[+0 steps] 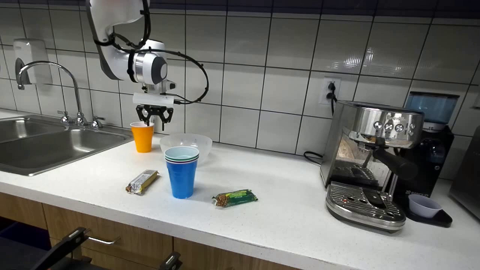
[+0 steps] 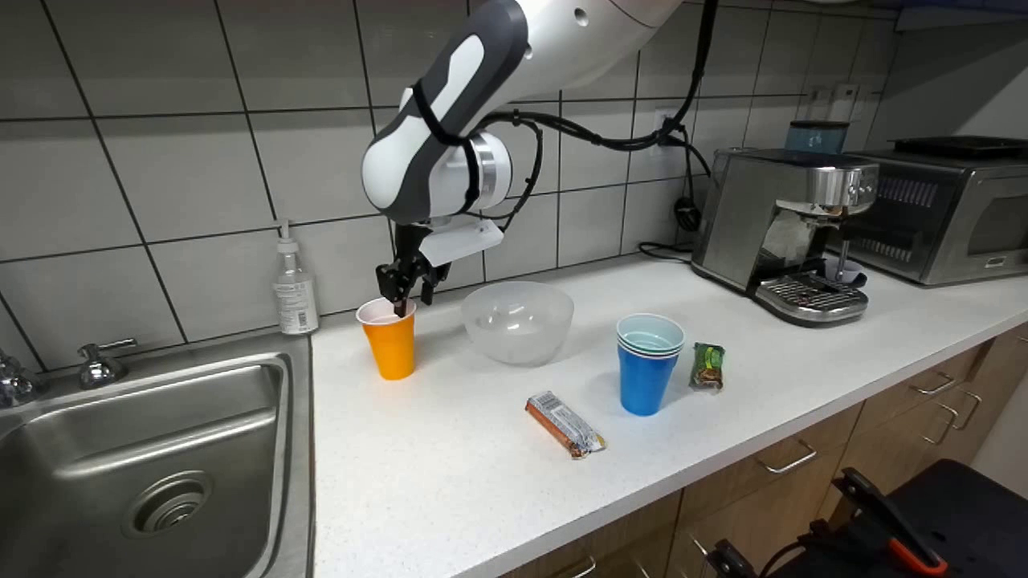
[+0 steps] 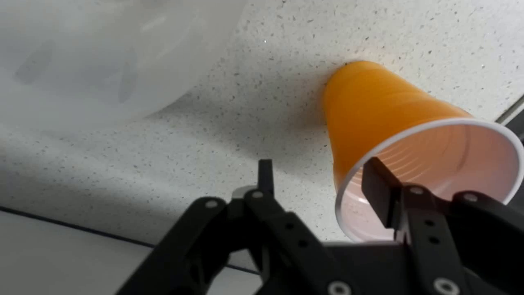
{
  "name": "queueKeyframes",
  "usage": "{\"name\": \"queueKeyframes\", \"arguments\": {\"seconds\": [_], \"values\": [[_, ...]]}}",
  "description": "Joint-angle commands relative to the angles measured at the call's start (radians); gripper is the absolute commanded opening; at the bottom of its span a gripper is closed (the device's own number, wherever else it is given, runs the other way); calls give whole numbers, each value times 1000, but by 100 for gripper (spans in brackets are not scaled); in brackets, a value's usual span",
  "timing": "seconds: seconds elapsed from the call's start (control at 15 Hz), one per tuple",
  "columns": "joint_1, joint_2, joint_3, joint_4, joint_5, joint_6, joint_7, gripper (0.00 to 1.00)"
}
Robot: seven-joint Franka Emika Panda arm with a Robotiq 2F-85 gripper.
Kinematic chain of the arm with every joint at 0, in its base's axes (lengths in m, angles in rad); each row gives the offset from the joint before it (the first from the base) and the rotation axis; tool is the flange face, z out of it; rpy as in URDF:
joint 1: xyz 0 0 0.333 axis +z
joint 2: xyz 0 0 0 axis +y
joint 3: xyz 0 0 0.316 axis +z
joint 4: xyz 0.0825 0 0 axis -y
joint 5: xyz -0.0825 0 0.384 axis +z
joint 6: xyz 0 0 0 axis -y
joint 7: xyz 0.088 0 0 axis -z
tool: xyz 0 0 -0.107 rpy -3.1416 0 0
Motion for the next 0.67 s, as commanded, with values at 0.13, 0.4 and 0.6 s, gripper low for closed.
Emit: {"name": "queueKeyframes", "arguments": {"seconds": [0.13, 0.4, 0.6], "values": [[8, 13, -3, 37, -27, -40, 16, 13], [9, 12, -2, 35, -27, -43, 14, 0], [8, 11, 4, 36, -23, -47, 10, 1]]}}
